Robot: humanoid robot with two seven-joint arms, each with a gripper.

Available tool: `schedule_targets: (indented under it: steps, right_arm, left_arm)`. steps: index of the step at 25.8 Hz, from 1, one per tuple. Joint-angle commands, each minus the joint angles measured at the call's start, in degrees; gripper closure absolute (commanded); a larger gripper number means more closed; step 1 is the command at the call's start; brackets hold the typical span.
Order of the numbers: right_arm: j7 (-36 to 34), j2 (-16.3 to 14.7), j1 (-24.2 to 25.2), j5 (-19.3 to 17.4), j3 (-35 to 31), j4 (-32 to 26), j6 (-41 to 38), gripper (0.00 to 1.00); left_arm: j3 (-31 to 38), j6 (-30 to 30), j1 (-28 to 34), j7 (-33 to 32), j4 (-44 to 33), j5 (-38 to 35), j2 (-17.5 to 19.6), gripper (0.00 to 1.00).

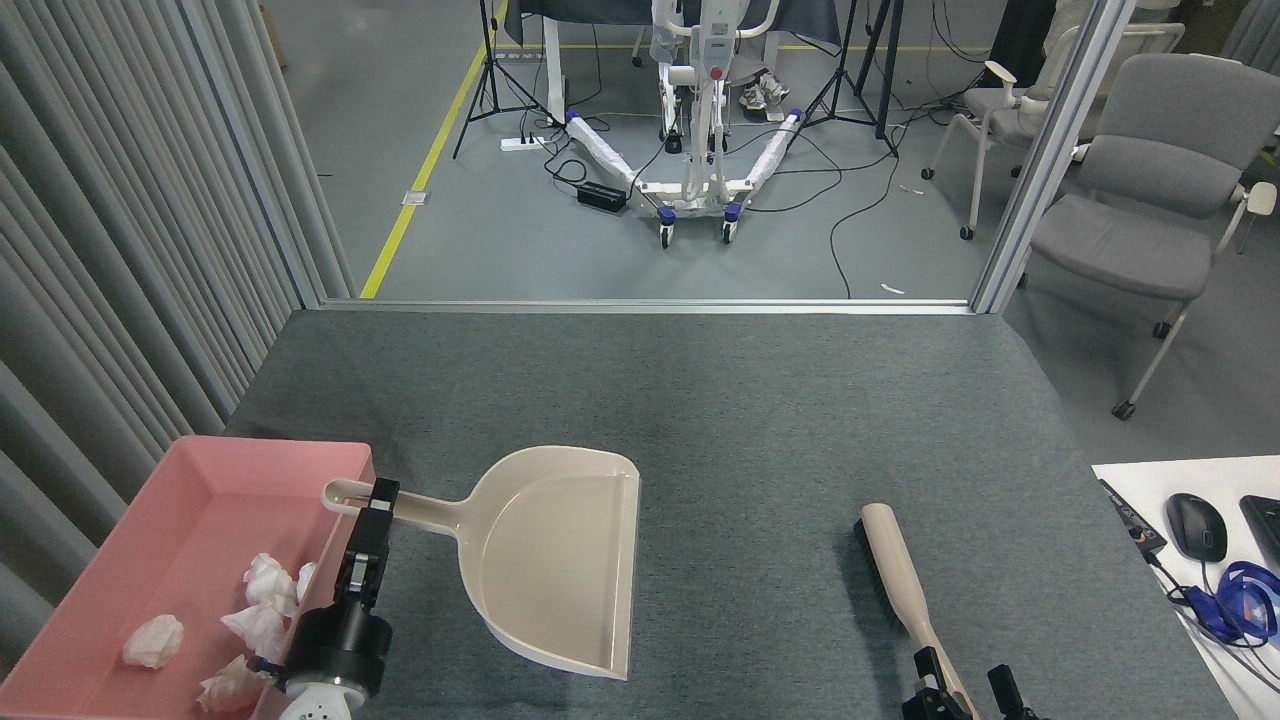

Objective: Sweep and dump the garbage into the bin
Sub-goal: 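Lower the empty dustpan back onto the table with the left gripper, then release the dustpan and brush, opening both grippers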

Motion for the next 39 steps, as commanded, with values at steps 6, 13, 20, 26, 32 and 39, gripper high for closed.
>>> schedule_targets:
  steps: [6,13,20,26,32,39]
  right_arm:
    - [0.6,-0.5,1.4,4.7,-1.7,-5.9,4.9,0.12]
    - [0.7,-0.8,1.3,11.2,-1.7,-7.5,7.0,0.12]
    - [3.7,-0.8,1.3,13.5,-1.7,-7.9,8.1,0.08]
    - [3.7,-0.7,1.2,16.6,-1.7,-8.9,8.2,0.04]
    - [3.6,-0.8,1.1,16.6,-1.6,-9.1,7.9,0.02]
    - [3.8,-0.4,0.7,16.6,-1.6,-9.2,8.1,0.02]
  left_arm:
    - [-2.6,0.5,-1.1,1.1,7.5,-7.9,-6.0,1.00]
    - [-2.2,0.2,-0.5,2.9,9.6,-10.7,-9.2,1.00]
    - [-1.4,0.3,0.5,5.3,11.2,-13.4,-11.0,1.00]
    - [1.1,0.0,0.2,6.3,12.3,-13.4,-10.4,1.00]
    - [1.2,-1.6,0.2,6.3,14.0,-13.3,-10.5,1.00]
    - [1.1,-2.6,0.2,6.5,17.0,-13.3,-11.0,1.00]
